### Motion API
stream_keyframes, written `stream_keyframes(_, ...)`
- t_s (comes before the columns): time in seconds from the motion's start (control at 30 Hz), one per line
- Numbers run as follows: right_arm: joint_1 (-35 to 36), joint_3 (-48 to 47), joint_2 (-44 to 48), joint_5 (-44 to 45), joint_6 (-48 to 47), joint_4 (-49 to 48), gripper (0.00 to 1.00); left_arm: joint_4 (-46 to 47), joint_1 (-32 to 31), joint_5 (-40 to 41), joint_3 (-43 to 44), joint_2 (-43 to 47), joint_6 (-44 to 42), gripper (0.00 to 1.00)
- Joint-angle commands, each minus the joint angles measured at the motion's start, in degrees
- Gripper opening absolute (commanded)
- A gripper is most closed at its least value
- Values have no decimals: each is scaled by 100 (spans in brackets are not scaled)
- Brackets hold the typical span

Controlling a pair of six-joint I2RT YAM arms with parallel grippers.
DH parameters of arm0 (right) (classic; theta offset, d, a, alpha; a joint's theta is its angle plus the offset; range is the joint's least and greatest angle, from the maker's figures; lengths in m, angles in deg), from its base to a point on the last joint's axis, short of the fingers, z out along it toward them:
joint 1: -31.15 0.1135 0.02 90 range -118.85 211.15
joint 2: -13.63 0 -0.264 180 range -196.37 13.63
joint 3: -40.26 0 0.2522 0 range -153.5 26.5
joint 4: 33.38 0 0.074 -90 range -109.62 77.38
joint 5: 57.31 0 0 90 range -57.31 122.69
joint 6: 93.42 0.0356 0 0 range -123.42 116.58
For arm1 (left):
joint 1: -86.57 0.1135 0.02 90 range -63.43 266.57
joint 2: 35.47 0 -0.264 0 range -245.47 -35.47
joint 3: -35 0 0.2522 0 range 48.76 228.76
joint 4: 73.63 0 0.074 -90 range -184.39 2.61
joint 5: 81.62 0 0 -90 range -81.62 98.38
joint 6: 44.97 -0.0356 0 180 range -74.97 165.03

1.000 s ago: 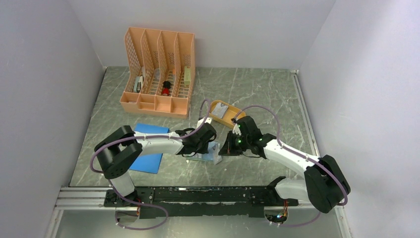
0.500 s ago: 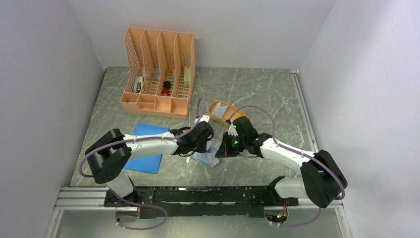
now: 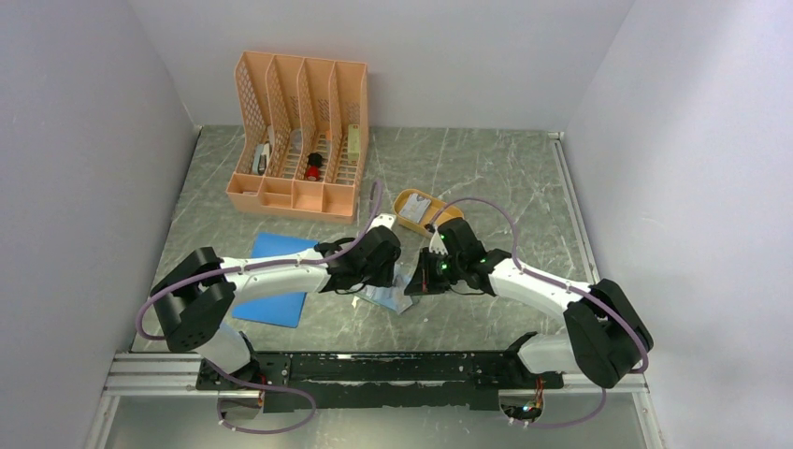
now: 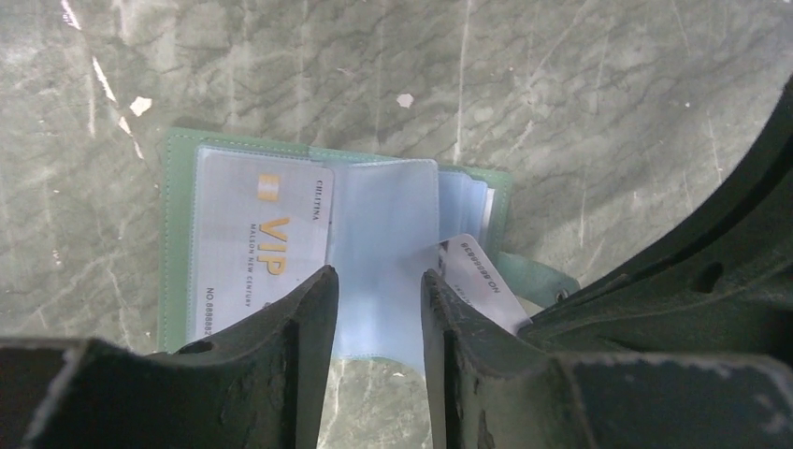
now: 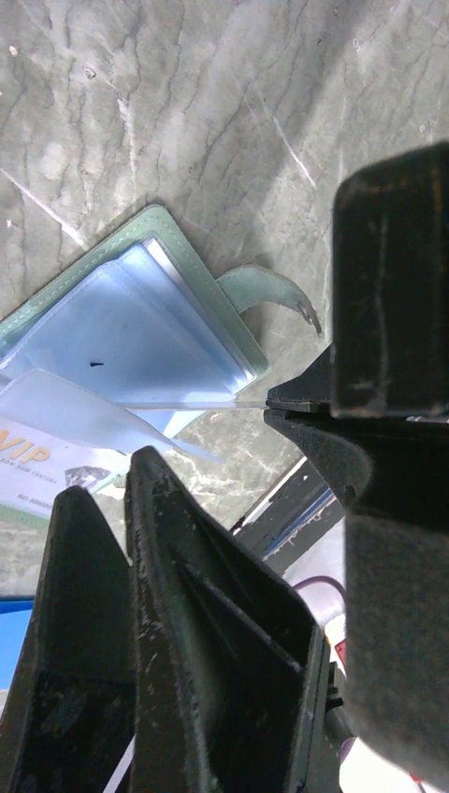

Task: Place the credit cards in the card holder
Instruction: Turn over the card slot in the card holder.

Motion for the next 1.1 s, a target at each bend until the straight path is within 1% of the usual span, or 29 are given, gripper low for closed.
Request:
stream_keyframes(0.0, 38, -160, 41, -77, 0, -154, 0, 304, -32, -328, -59, 140, -197, 44)
stream_keyframes(0.13, 40, -56, 111, -253, 122, -412, 0, 419, -32, -485, -82, 144, -259, 45)
stream_keyframes(0.3, 39, -32, 2, -366, 213, -601, 0, 331, -34, -380, -42, 136, -264, 44)
stream_keyframes(0.37, 34, -43, -2, -381, 232, -616, 0, 215, -32, -280, 7, 80, -272, 40)
stream_keyframes(0.5, 38, -62, 4, -345, 205, -550, 0, 14, -32, -13, 11, -4, -218, 25)
stream_keyframes(0.63, 41, -38, 40, -334, 200, -531, 0, -53, -32, 117, -25, -13, -201, 15)
stream_keyframes(0.77, 34, -23, 29, -280, 184, -478, 0, -123, -25, 288, -83, 86, -144, 9)
stream_keyframes(0.8, 40, -22, 21, -247, 170, -449, 0, -134, -24, 338, -105, 125, -129, 6)
stream_keyframes(0.83, 35, -24, 8, -193, 174, -418, 0, -166, -23, 407, -133, 168, -105, 5)
stream_keyframes(1.07, 36, -37, -95, 17, 167, -248, 0, -384, 82, 760, -456, 408, 107, 5)
